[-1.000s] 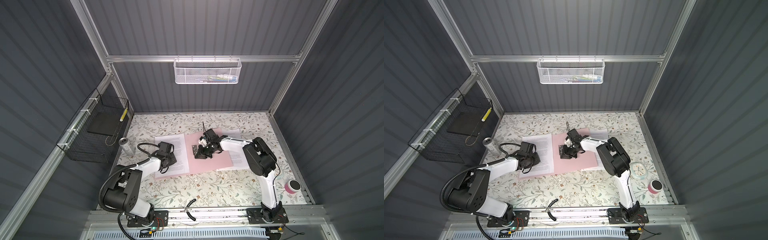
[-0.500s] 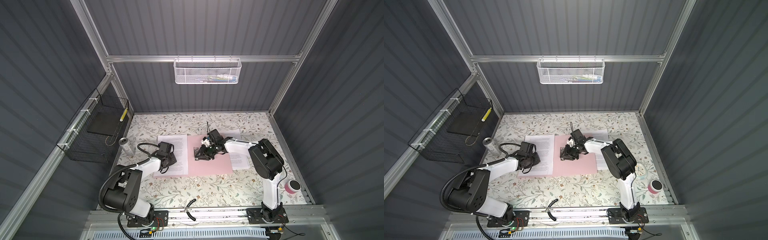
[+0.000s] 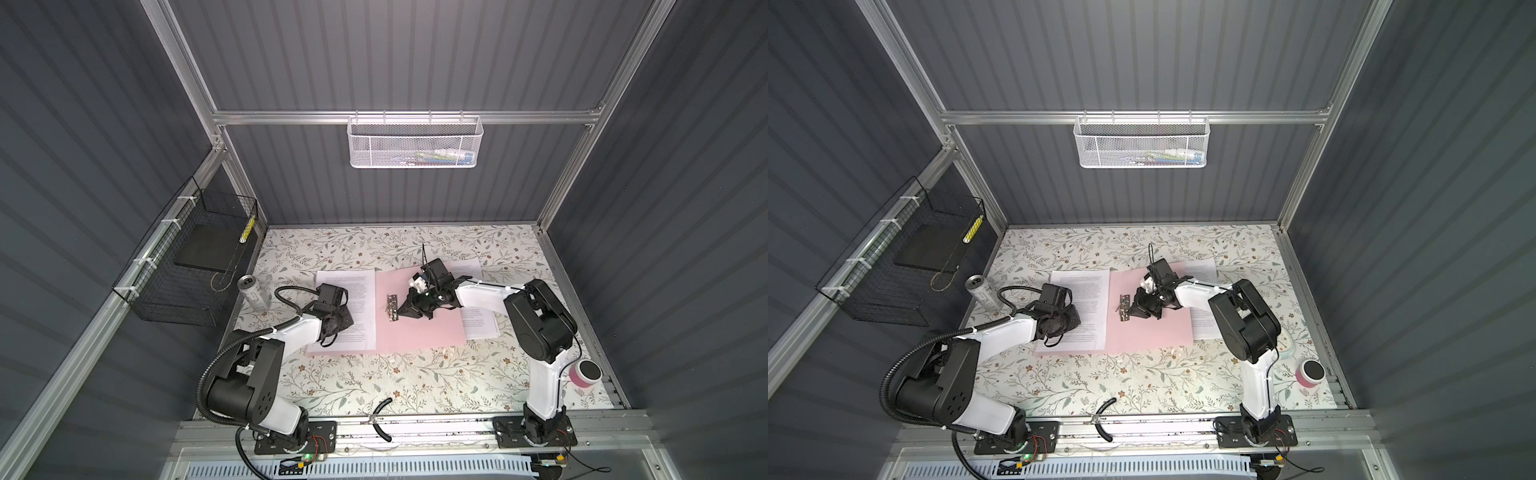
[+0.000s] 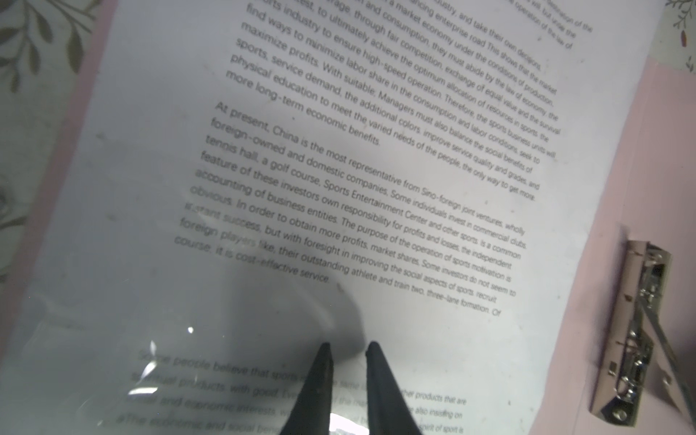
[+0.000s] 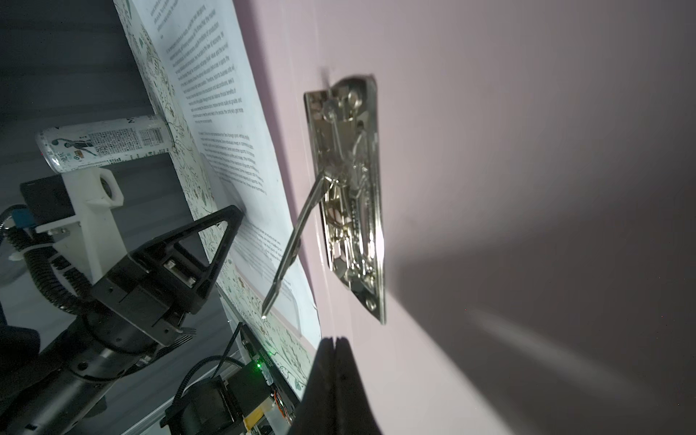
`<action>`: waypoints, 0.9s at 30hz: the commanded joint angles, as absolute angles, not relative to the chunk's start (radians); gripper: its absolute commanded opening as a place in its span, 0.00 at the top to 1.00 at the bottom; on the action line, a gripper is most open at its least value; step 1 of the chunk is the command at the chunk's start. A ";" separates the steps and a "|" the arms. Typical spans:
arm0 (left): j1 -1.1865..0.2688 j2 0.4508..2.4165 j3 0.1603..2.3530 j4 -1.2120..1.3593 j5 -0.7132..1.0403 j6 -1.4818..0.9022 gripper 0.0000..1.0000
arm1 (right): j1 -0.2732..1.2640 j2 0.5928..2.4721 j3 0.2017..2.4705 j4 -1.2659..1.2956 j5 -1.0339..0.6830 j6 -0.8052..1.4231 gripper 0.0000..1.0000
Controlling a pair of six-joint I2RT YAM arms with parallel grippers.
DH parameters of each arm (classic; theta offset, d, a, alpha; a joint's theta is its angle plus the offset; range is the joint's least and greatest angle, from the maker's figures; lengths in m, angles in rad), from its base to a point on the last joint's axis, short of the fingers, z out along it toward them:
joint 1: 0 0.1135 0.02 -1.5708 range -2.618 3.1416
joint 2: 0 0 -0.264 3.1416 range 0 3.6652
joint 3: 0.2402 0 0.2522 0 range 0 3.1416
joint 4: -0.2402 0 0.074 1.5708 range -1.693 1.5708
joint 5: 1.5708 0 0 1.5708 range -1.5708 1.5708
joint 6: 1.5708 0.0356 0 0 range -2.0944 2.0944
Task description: Put the files into the folder
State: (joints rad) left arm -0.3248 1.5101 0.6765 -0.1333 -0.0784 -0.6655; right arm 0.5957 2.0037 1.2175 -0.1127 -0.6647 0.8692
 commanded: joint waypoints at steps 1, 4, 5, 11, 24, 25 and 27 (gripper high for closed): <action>-0.322 1.534 0.625 -0.272 -0.079 -0.655 0.80 | 0.618 2.060 1.223 -0.048 -0.710 0.906 1.00; -0.322 1.528 0.624 -0.272 -0.077 -0.655 0.80 | 0.636 2.093 1.259 -0.051 -0.721 0.905 1.00; -0.322 1.527 0.623 -0.270 -0.077 -0.655 0.80 | 0.638 2.100 1.268 -0.055 -0.719 0.905 1.00; -0.322 1.520 0.617 -0.266 -0.075 -0.653 0.80 | 0.632 2.126 1.371 -0.131 -0.698 0.863 1.00; -0.321 1.519 0.619 -0.265 -0.072 -0.651 0.80 | 0.568 2.302 1.788 -0.383 -0.633 0.756 1.00; -0.321 1.519 0.619 -0.265 -0.073 -0.652 0.80 | 0.566 2.322 1.816 -0.414 -0.631 0.750 1.00; -0.321 1.516 0.618 -0.265 -0.074 -0.652 0.80 | 0.558 2.354 1.861 -0.435 -0.627 0.744 1.00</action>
State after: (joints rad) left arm -0.3248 1.4960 0.6643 -0.1329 -0.0788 -0.6655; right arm 0.5674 2.3085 1.7992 -0.3336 -0.6510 0.7818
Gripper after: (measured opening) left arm 0.199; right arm 0.049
